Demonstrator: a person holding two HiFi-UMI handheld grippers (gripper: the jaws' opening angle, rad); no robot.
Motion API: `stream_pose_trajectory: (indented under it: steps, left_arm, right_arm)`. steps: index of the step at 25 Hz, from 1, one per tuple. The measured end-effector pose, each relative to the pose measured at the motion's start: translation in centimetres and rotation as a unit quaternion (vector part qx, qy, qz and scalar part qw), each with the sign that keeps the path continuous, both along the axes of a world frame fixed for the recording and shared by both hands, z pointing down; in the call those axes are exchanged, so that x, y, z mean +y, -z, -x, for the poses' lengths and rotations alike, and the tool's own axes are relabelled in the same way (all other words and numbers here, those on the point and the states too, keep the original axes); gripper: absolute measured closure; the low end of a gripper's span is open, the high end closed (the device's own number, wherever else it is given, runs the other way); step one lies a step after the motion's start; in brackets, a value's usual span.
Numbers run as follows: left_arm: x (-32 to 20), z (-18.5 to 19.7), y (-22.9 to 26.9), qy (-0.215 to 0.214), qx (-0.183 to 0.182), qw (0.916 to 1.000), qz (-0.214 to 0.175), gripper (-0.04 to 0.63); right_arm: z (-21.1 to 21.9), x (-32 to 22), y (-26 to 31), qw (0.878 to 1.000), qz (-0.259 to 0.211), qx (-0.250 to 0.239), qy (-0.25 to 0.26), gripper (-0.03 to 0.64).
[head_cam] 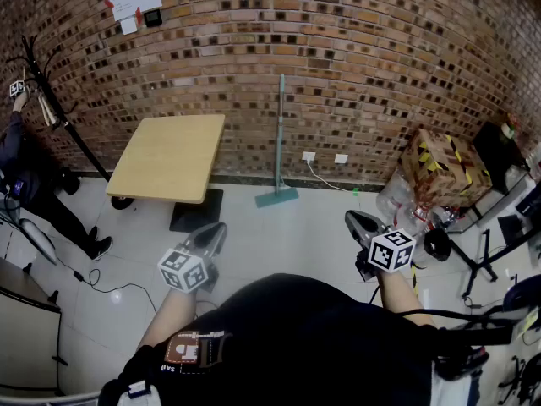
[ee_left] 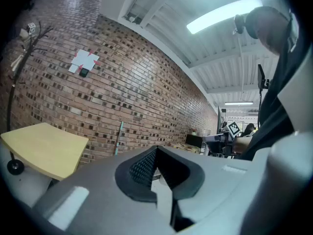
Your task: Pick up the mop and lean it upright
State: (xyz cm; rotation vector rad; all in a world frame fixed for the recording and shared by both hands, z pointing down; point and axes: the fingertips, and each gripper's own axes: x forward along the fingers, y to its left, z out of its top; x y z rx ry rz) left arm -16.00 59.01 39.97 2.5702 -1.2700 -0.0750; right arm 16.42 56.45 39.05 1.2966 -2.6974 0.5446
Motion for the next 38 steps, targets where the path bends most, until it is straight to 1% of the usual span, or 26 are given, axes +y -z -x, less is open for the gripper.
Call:
stream_pose_trajectory:
  steps: [10, 14, 17, 21, 25, 28, 31, 38]
  left_arm:
    - [1.8, -5.1, -0.2, 0.014, -0.005, 0.9998, 0.015, 0.594]
    - [1.9, -6.3, -0.9, 0.019, -0.007, 0.9995, 0.024, 0.594]
    - [1.5, -6.6, -1.2, 0.017, -0.010, 0.9994, 0.029, 0.594]
    - [0.1, -5.6, -1.5, 0.017, -0.011, 0.9992, 0.033, 0.594]
    - [-2.7, -4.6, -2.4, 0.001, -0.001, 0.9995, 0.031, 0.594]
    - [-5.6, -2.9, -3.0, -0.010, 0.007, 0.9995, 0.028, 0.594]
    - [-9.6, -1.5, -3.0, -0.033, 0.013, 0.9991, 0.022, 0.594]
    - [-17.9, 5.1, -2.2, -0.072, 0.005, 0.9971, 0.025, 0.594]
  right_arm:
    - [-5.2, 0.7, -0.9, 1.000, 0.012, -0.006, 0.014, 0.603]
    - [-6.3, 0.3, -2.1, 1.000, 0.022, -0.010, 0.018, 0.603]
    - [-6.5, -0.4, -2.6, 0.999, 0.027, -0.015, 0.017, 0.603]
    - [-5.5, -1.6, -3.0, 0.999, 0.031, -0.016, 0.015, 0.603]
    - [-4.0, -3.4, -3.4, 0.999, 0.030, -0.007, 0.010, 0.602]
    - [-2.4, -5.8, -3.4, 1.000, 0.024, 0.000, 0.001, 0.601]
    - [-1.0, -8.7, -2.5, 1.000, 0.015, 0.002, -0.026, 0.601]
    - [6.6, -15.6, -0.6, 0.999, 0.006, -0.009, -0.050, 0.601]
